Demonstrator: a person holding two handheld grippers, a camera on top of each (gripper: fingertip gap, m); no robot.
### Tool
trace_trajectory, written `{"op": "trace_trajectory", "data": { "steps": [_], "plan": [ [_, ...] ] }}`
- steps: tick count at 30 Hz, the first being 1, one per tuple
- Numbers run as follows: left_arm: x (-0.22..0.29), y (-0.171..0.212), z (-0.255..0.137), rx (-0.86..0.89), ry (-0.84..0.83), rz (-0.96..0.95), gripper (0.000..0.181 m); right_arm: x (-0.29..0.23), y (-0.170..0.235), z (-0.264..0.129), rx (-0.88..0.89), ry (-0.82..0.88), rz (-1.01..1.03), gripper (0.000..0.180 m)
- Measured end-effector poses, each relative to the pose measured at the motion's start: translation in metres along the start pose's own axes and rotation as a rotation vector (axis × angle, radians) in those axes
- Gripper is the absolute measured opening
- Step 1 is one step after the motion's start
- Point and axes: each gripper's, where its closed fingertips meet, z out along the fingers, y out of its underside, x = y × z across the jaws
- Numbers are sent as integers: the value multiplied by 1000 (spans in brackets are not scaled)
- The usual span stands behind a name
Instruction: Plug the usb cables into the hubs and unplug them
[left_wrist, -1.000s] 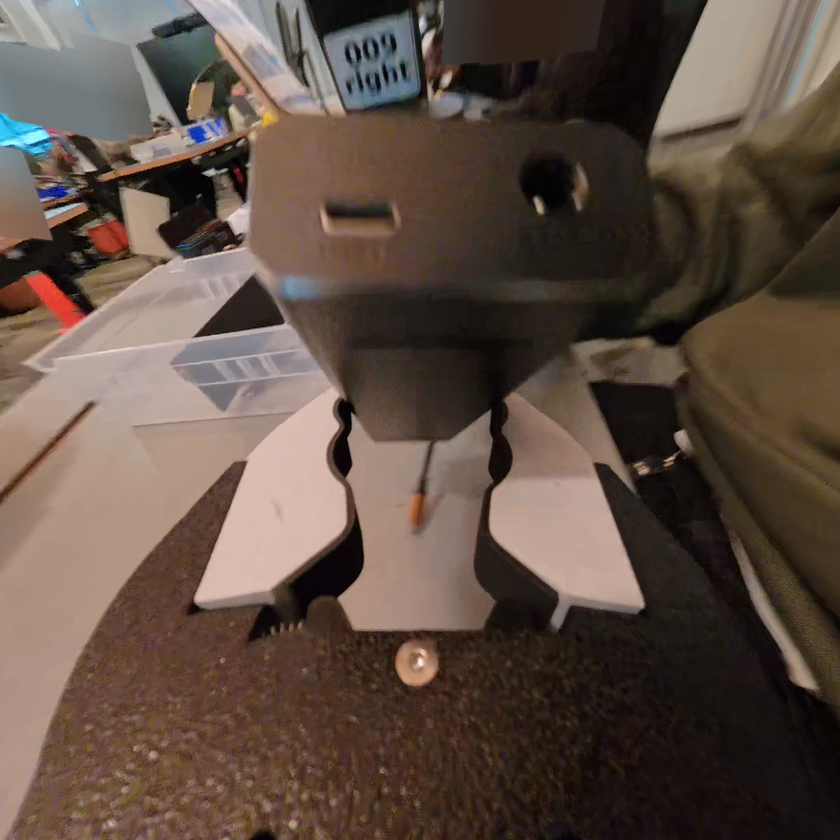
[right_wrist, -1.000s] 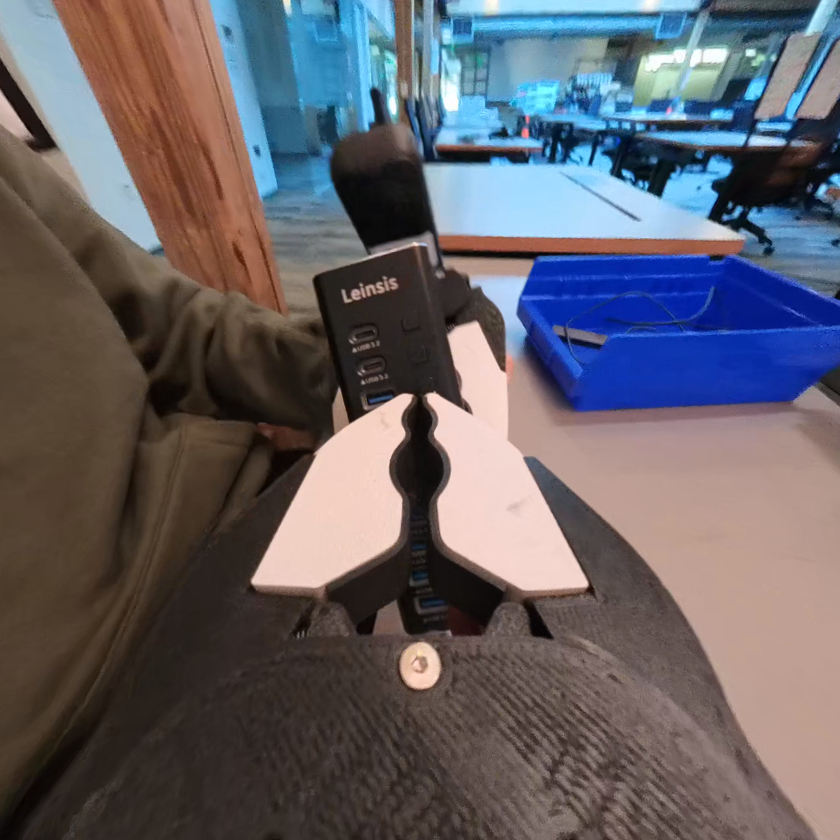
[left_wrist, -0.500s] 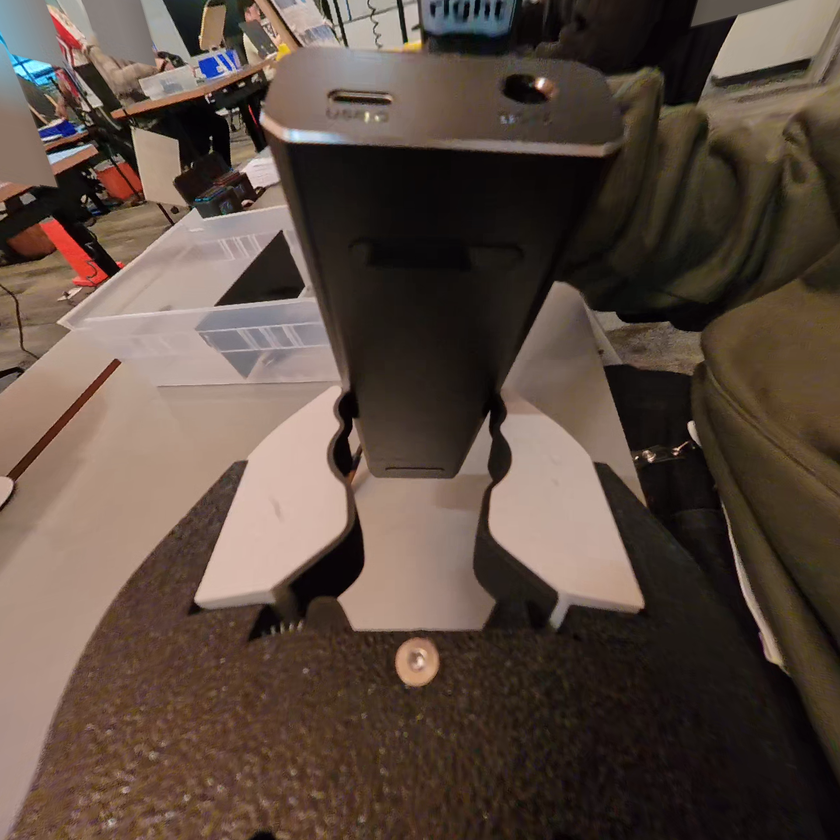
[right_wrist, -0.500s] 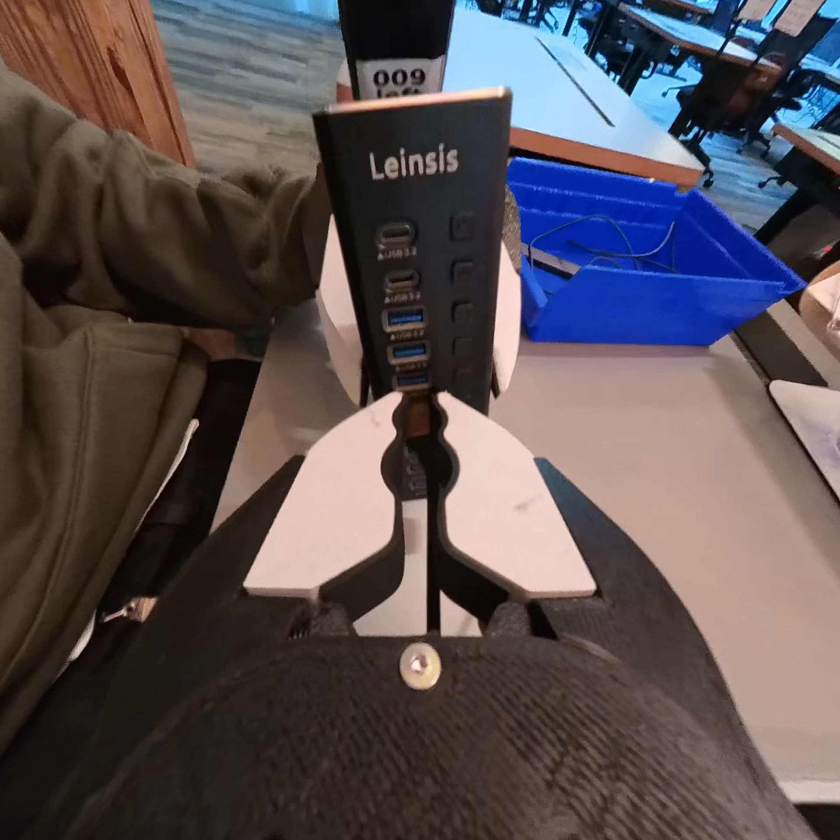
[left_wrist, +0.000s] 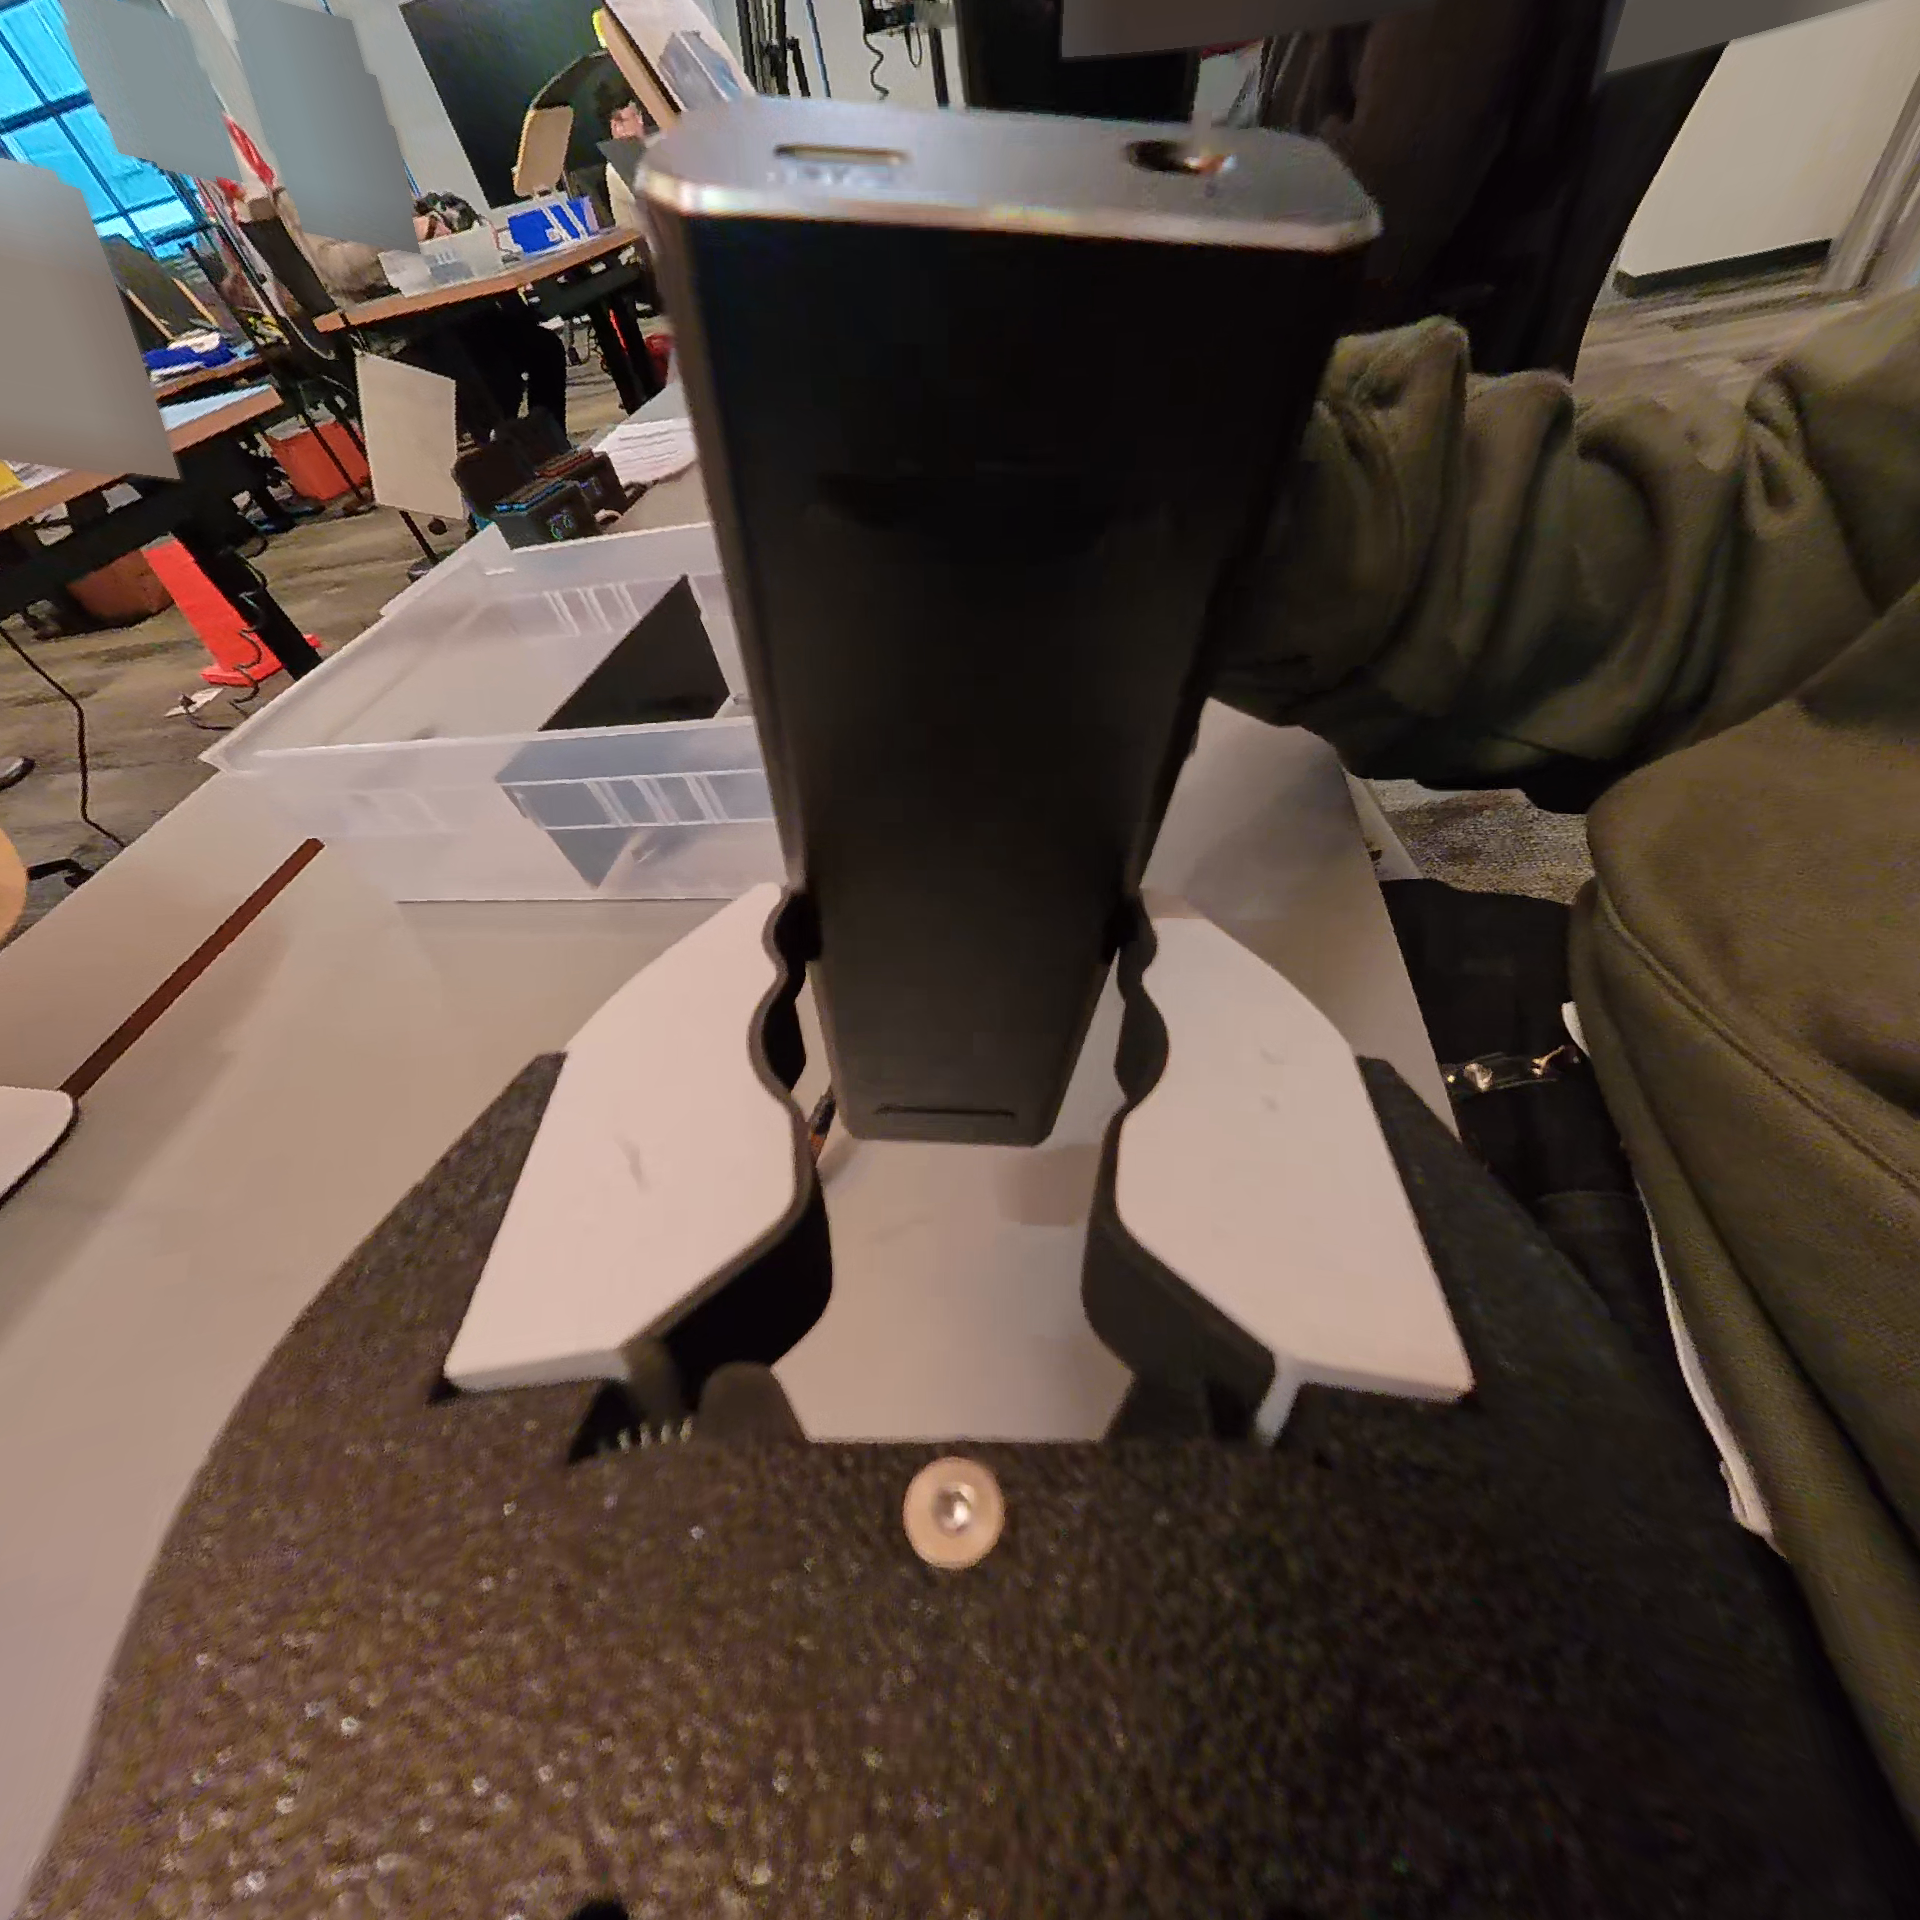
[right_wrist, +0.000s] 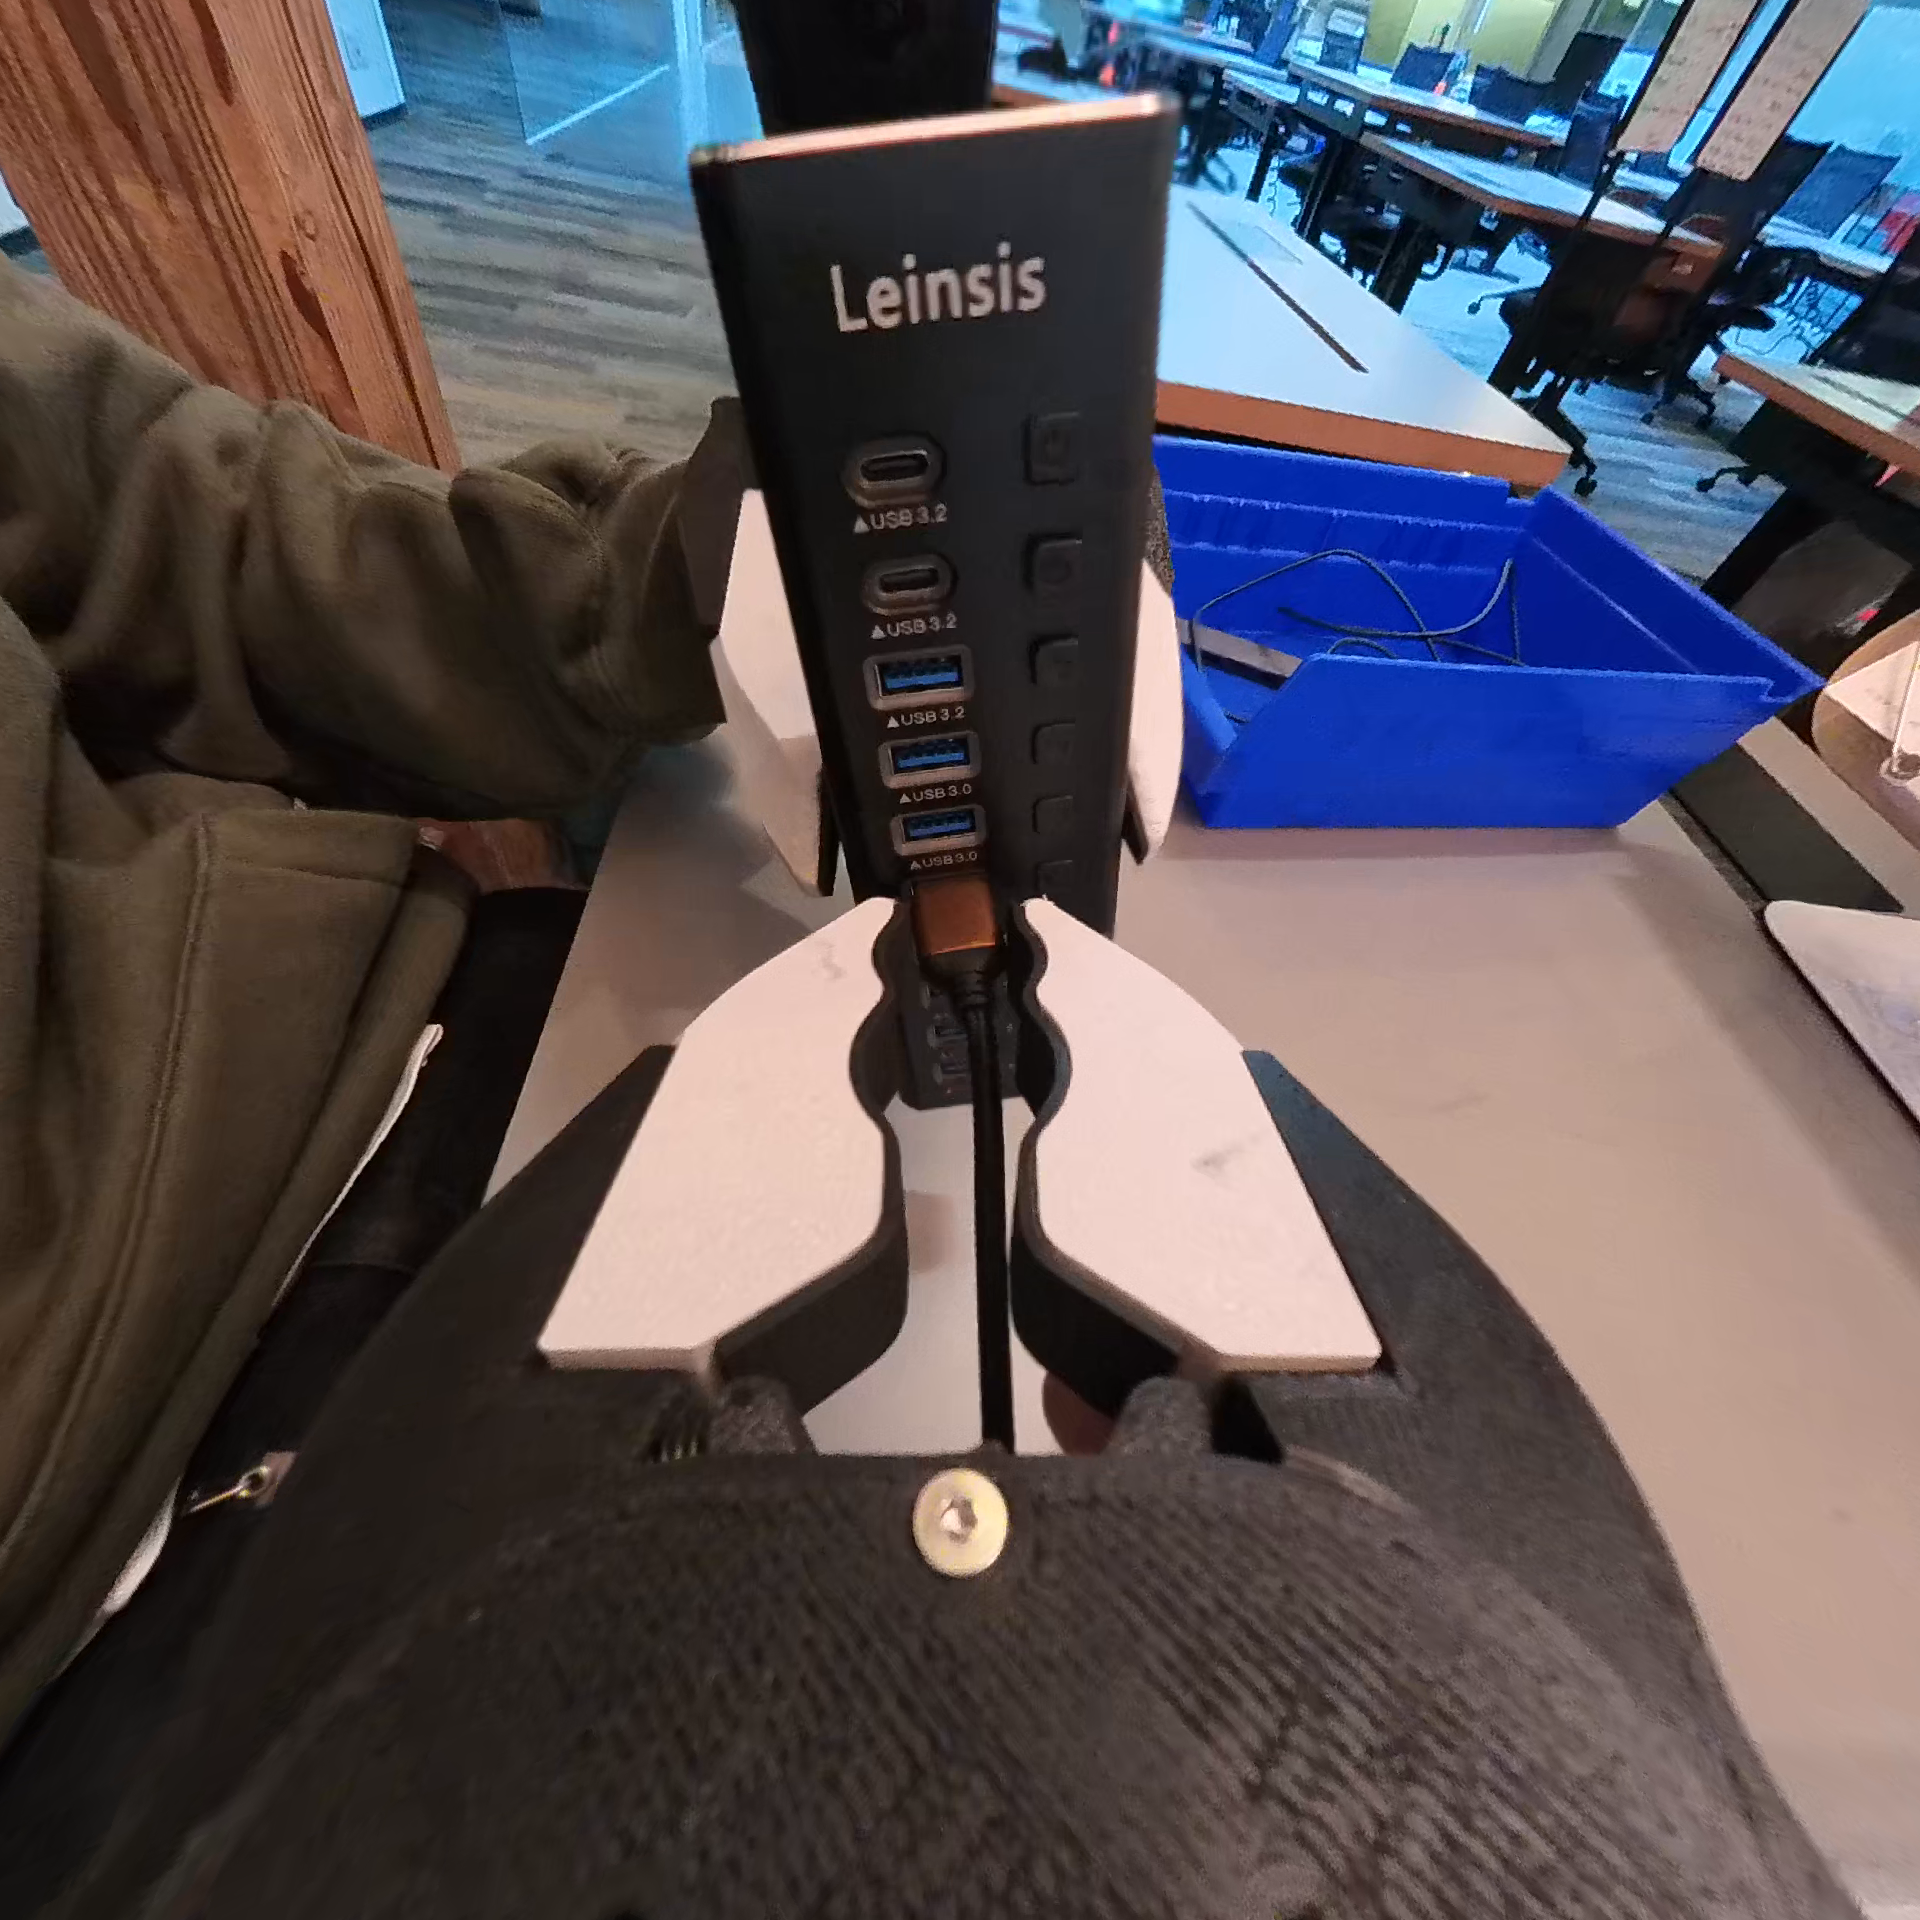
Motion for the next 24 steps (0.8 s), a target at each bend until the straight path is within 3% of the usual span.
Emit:
{"op": "trace_trajectory", "data": {
  "steps": [4,8,16,24],
  "plan": [
    [-1,-8,-5,77,13,-33,57,-2,3,10,-1,-18,-11,16],
    [-5,-5,-10,48,-11,-6,57,-1,8,25,3,14,-34,16],
    [-2,-8,-16,99,22,-15,57,-2,0,21,17,25,-86,16],
    [-2,-17,-16,177,-3,55,56,-3,-2,25,128,-10,-10,16]
  ]
}}
